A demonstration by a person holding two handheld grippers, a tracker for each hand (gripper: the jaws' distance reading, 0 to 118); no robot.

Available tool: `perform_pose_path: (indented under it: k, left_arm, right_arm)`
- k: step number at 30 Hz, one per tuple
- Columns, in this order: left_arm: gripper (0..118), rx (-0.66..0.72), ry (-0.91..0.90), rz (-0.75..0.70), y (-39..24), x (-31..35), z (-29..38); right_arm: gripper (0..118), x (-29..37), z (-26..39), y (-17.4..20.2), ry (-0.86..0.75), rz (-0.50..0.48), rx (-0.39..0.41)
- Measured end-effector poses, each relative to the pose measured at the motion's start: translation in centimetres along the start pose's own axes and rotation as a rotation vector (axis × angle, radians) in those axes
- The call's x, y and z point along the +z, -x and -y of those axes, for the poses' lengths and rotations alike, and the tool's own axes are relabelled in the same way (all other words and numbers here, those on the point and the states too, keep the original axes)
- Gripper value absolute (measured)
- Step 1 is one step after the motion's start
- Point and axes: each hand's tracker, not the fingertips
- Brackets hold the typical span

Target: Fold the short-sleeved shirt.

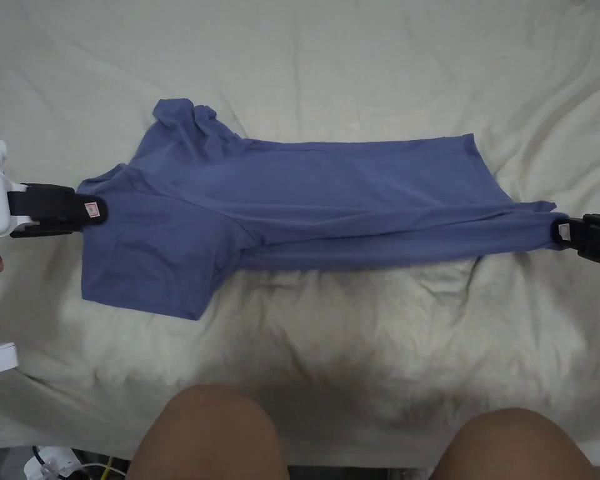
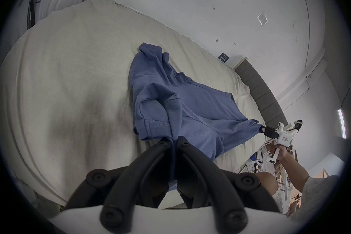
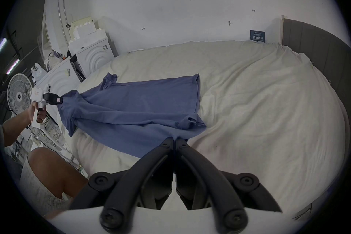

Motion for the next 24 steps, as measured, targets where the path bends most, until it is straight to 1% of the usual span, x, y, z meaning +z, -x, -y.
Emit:
perform_pose_path:
  k: [16, 18, 22, 24]
  left_arm:
    - [6, 0.003, -0.002, 0.001, -0.1, 4.5, 4.2]
    - [6, 0.009, 0.006, 0.0, 0.1, 4.5, 4.6]
    - [6, 0.012, 0.027, -0.022, 0.5, 3.4, 5.9]
    - [6, 0.006, 0.053, -0.043, 0.7, 2.6, 6.7]
  right_arm:
    - [2, 4.7, 4.2, 1.3, 0.012, -0.009, -0.005]
    - [2, 4.8, 4.9, 1.3, 0.018, -0.012, -0.017]
    - [2, 4.3, 6.5, 1.6, 0.06, -0.004, -0.009]
    - [2, 3.8, 7.2, 1.4, 0.076, -0.004, -0.025]
